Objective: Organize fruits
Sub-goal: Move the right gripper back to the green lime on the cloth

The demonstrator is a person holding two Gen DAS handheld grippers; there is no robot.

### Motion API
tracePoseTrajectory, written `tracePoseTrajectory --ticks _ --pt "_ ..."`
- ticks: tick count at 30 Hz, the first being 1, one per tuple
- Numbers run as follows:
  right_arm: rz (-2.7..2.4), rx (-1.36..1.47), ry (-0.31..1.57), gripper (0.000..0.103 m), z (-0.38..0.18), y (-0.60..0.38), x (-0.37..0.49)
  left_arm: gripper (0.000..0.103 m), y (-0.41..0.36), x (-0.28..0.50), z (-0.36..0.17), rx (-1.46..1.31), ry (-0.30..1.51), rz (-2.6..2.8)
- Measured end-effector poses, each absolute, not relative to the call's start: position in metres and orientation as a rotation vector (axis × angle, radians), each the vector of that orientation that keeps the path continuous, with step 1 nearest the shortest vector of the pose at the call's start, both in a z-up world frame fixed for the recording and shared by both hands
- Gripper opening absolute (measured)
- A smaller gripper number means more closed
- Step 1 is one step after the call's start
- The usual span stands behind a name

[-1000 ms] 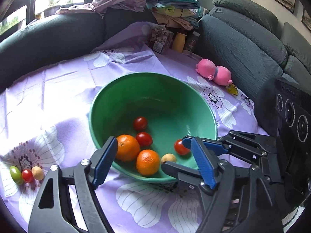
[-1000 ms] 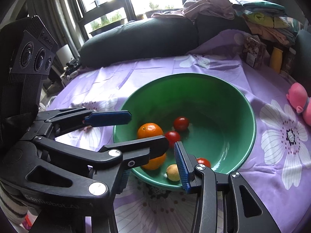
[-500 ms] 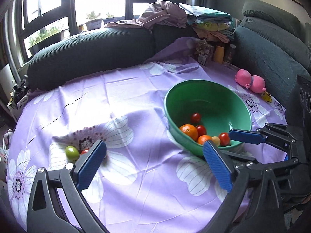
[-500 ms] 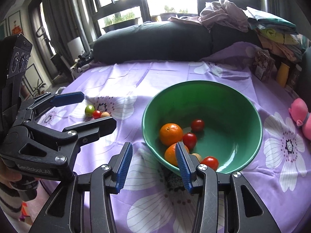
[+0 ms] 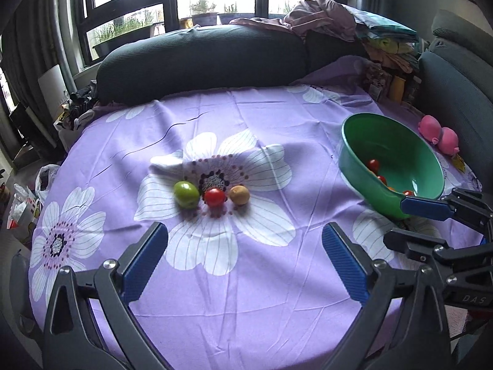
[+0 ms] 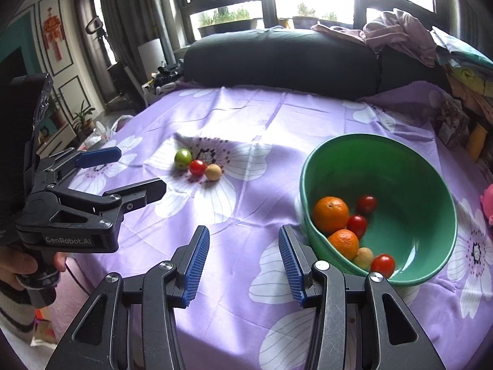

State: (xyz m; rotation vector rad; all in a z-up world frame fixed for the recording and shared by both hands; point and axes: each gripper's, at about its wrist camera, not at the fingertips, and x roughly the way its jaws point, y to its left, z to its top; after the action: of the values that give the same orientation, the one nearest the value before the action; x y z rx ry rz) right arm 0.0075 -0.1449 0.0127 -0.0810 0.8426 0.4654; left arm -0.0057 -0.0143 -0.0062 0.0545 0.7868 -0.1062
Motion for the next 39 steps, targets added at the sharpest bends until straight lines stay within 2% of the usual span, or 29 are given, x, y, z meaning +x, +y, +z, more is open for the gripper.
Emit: tracePoseTrajectory --ticks 18,33,39 --pt "0.571 -0.142 0.881 0.047 0.001 -0.093 0.022 0.101 0.028 -0.011 -0.021 0.034 0.818 -0.039" --pt "0.627 -0.145 0.947 0.047 -0.022 -0.071 0.04 0.099 0.085 -0.003 -0.042 -0.233 0.86 -0.162" --pt "0.644 -0.14 0.959 0.047 -0.027 -0.063 0.049 0.094 0.092 0.008 -0.036 -0.323 0.835 -0.266"
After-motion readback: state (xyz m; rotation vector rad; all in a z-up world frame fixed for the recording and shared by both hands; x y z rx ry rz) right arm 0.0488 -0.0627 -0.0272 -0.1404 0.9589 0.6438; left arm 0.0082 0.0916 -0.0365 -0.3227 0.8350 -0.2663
